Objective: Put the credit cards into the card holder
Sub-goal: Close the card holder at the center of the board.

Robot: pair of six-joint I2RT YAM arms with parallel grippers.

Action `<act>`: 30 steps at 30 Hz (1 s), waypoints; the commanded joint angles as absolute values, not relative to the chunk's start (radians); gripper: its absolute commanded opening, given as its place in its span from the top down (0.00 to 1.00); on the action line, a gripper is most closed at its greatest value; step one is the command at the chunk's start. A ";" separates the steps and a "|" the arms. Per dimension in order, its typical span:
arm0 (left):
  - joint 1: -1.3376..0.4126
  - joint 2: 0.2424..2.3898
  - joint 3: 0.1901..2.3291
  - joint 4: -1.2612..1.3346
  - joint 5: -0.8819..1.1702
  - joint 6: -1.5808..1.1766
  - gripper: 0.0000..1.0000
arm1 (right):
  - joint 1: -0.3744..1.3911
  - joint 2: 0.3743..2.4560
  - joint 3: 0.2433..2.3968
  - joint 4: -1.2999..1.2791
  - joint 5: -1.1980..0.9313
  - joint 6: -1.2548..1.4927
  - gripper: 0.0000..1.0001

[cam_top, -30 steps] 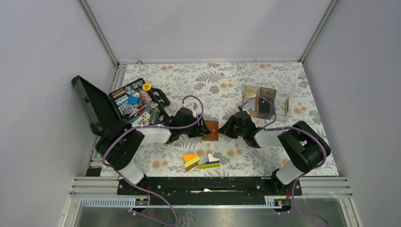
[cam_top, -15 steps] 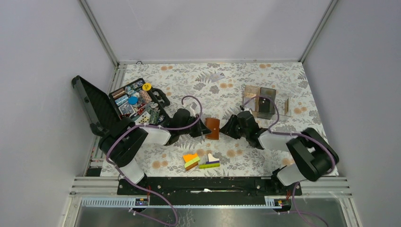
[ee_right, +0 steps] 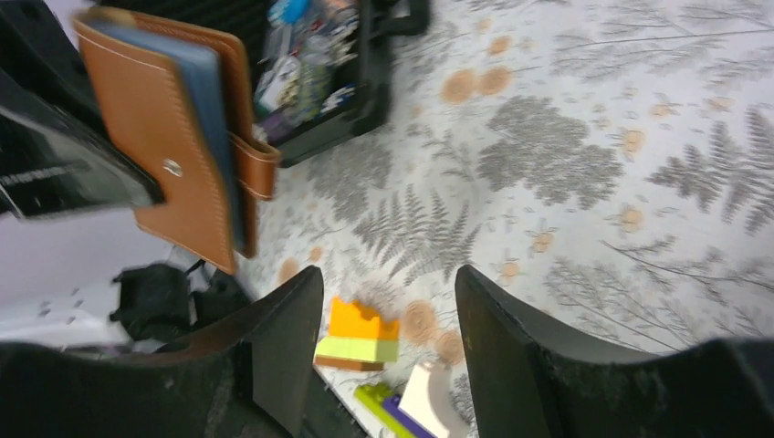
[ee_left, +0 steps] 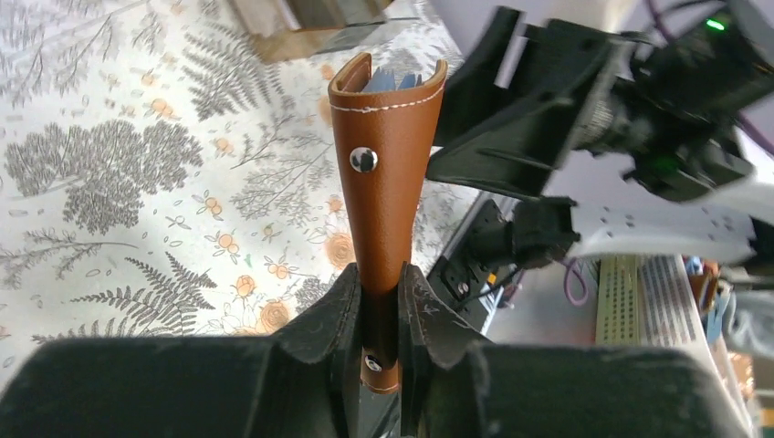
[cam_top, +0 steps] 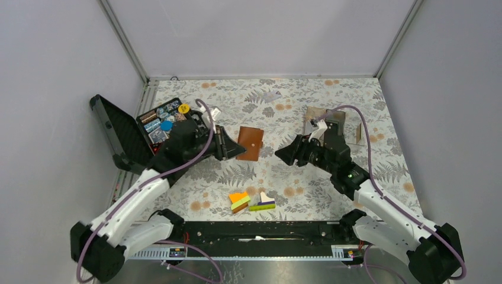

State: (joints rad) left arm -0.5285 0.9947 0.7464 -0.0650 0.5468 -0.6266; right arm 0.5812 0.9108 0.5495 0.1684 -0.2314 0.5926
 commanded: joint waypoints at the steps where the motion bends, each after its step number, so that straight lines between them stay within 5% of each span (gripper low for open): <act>1: -0.478 0.867 0.871 -0.356 0.750 -0.418 1.00 | 0.577 0.883 0.599 0.221 -0.531 0.541 0.38; 10: -0.427 0.807 0.761 -0.282 1.043 -0.373 1.00 | 0.603 0.943 0.693 0.373 -0.844 0.591 0.44; 30: -0.390 0.826 0.723 -0.151 1.175 -0.472 1.00 | 0.795 1.032 0.728 0.220 -0.639 0.402 0.56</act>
State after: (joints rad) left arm -0.3923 0.8417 0.7116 -0.2420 1.1038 -0.4641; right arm 0.7895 1.0760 0.7254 0.2550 -0.6971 0.4652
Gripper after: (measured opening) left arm 0.157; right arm 0.438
